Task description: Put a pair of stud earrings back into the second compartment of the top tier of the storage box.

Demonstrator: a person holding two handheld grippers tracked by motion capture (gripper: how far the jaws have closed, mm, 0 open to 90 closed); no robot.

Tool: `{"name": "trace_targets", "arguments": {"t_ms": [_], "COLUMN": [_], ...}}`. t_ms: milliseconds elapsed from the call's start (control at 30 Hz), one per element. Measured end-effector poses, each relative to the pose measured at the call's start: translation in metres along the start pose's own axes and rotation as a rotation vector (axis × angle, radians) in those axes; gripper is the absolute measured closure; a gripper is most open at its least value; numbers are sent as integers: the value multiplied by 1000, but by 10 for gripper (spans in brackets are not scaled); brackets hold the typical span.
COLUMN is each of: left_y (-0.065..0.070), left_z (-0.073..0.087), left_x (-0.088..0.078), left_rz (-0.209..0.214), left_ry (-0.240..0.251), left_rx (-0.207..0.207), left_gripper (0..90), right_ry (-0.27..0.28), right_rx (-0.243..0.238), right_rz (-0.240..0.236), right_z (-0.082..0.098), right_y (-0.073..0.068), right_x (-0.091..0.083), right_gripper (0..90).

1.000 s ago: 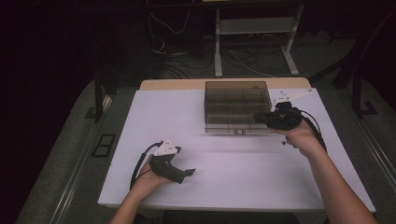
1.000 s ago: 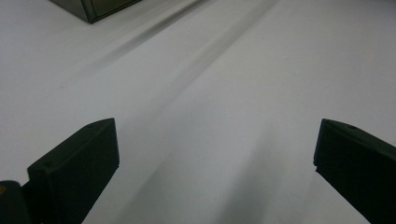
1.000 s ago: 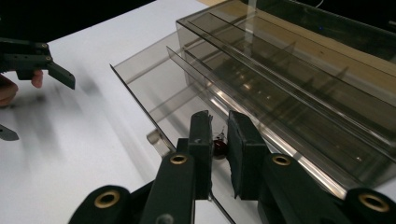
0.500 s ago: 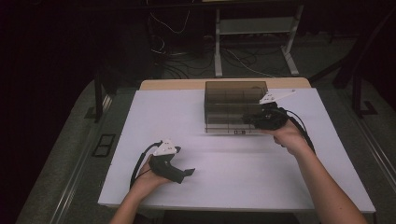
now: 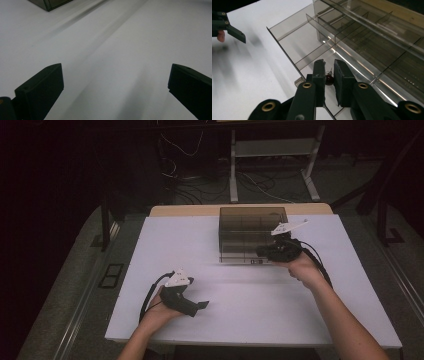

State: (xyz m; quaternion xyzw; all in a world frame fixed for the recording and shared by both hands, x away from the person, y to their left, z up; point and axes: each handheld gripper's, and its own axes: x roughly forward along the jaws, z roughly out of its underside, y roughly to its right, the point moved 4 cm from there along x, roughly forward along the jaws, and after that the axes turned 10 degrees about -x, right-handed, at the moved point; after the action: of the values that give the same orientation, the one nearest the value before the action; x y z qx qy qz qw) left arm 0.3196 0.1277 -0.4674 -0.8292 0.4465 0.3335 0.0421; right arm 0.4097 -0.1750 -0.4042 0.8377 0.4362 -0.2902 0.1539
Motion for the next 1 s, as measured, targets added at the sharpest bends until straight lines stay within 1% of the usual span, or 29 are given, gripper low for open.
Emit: {"name": "trace_targets", "arguments": {"t_ms": [67,100,167,233,367,500,567,667,700,833,1000], "left_y": [0,0,0,-1,-1,-1,-1,-1,-1,-2,-2], "left_z": [0,0,0,0,0,0,0,0,0,0,0], "left_x": [0,0,0,0,0,0,0,0,0,-1,-1], "left_rz": [1,1,1,1,1,0,-1,-1,-1,-3,-3], "left_ry": [0,0,1,1,2,0,-1,-2,-1,1,3], "left_rx": [-1,-1,-1,-1,0,0,2,3,3,7,3], "left_gripper": [0,0,0,0,0,0,0,0,0,0,0], "right_ry": [-7,-5,-2,-1,5,22,27,34,38,46,59], "right_rx": [6,3,13,18,16,26,27,23,32,27,39], "right_rz": [5,7,10,10,11,-3,-26,-31,-36,-29,-12], "right_z": [0,1,1,1,1,0,-1,-2,-2,-2,-1], "right_y": [-1,-1,0,0,1,2,1,1,0,1,4], "right_x": [1,2,2,2,0,-5,-8,-13,-14,-20,-30], "right_gripper": [777,771,739,735,712,663,629,598,587,551,517]}}
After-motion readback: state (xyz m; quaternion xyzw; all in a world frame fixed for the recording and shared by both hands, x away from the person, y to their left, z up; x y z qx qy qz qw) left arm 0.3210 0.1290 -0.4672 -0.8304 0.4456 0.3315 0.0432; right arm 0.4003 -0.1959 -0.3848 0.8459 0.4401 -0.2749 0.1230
